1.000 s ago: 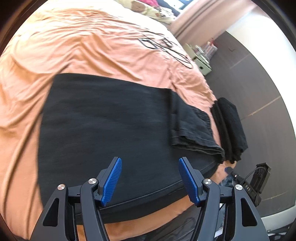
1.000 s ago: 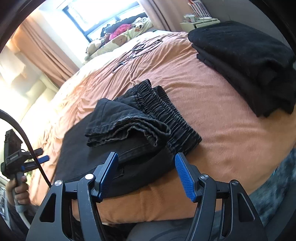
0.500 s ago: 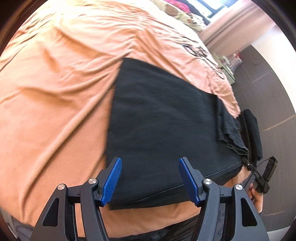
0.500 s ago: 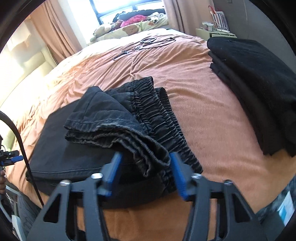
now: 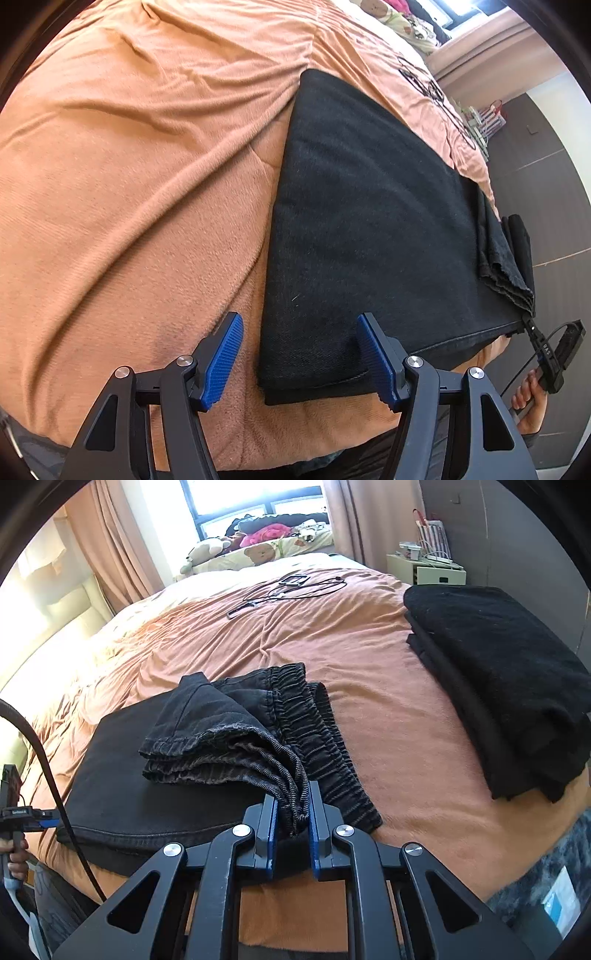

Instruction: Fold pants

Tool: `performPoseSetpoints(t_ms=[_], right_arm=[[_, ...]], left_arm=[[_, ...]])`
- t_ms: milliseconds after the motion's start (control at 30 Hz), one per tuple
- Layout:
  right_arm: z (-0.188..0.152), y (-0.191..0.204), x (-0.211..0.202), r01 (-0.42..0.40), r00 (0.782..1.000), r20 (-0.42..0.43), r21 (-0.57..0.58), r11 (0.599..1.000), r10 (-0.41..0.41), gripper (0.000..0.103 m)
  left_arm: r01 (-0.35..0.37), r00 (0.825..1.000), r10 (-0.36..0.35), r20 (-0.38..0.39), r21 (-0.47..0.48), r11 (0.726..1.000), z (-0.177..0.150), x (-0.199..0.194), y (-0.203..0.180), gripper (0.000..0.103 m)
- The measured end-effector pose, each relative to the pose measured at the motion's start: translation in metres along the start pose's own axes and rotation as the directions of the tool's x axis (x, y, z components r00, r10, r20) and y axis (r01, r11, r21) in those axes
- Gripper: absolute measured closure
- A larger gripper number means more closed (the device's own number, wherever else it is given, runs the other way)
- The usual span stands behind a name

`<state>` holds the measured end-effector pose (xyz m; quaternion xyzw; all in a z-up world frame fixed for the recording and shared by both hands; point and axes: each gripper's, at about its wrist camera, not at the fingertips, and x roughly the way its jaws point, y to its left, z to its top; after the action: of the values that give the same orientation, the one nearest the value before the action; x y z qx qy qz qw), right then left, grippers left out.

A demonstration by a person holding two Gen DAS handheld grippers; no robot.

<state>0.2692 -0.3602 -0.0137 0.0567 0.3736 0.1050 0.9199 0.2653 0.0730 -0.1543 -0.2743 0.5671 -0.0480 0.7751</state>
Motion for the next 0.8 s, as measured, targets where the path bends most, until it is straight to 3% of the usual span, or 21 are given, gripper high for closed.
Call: performPoseSetpoints(t_ms=[100,167,233,300,400,467,533,667,800], right_arm=[[-0.002,-0.007,-0.001,-0.005,1.0,-0.004,0.023,1.0,0.005,0.093],[-0.003,-0.01,0.006,0.004,1.0,-0.017,0.024,1.0,-0.004,0.093],[-0.004,-0.015,0.023,0.017,0.998,-0.055,0.029,0.999,-0.015,0.093],[-0.005,-0.018,0.035,0.031,0.994,-0.102,0.041,0.999,-0.027,0.091],[-0.005,-0.012,0.026,0.054,0.994,-0.094,0.016,0.998,-0.053,0.079],[-0.003,-0.005,0.013,0.062,0.996,-0.069,-0.019,0.998,-0.063,0.056],[-0.001,0.005,-0.004,0.061,0.998,-0.023,-0.065,0.996,-0.062,0.049],[0.0,0.031,-0.023,0.007,1.0,0.023,-0.167,0.986,-0.003,0.048],[0.0,0.057,-0.019,0.002,1.0,0.019,-0.258,0.966,0.003,0.048]], left_arm=[[0.018,1.0,-0.018,-0.001,-0.002,1.0,-0.002,0.002,0.002,0.04],[0.041,0.999,-0.041,-0.003,-0.01,0.999,-0.004,0.004,0.004,0.055],[0.047,0.999,-0.047,-0.012,-0.017,0.999,-0.005,0.007,0.005,0.062],[0.033,0.999,-0.033,-0.006,0.003,0.999,-0.007,0.004,0.002,0.064],[0.04,0.999,-0.04,-0.009,0.008,0.999,-0.006,-0.001,0.003,0.064],[0.037,0.999,-0.037,-0.008,0.004,0.999,-0.006,-0.004,0.004,0.064],[0.018,1.0,-0.019,0.011,0.02,1.0,-0.007,-0.008,0.001,0.064],[0.014,0.999,-0.015,0.029,0.034,0.999,-0.008,-0.009,-0.004,0.058],[-0.007,0.999,0.005,0.045,0.044,0.999,-0.01,-0.007,-0.005,0.057]])
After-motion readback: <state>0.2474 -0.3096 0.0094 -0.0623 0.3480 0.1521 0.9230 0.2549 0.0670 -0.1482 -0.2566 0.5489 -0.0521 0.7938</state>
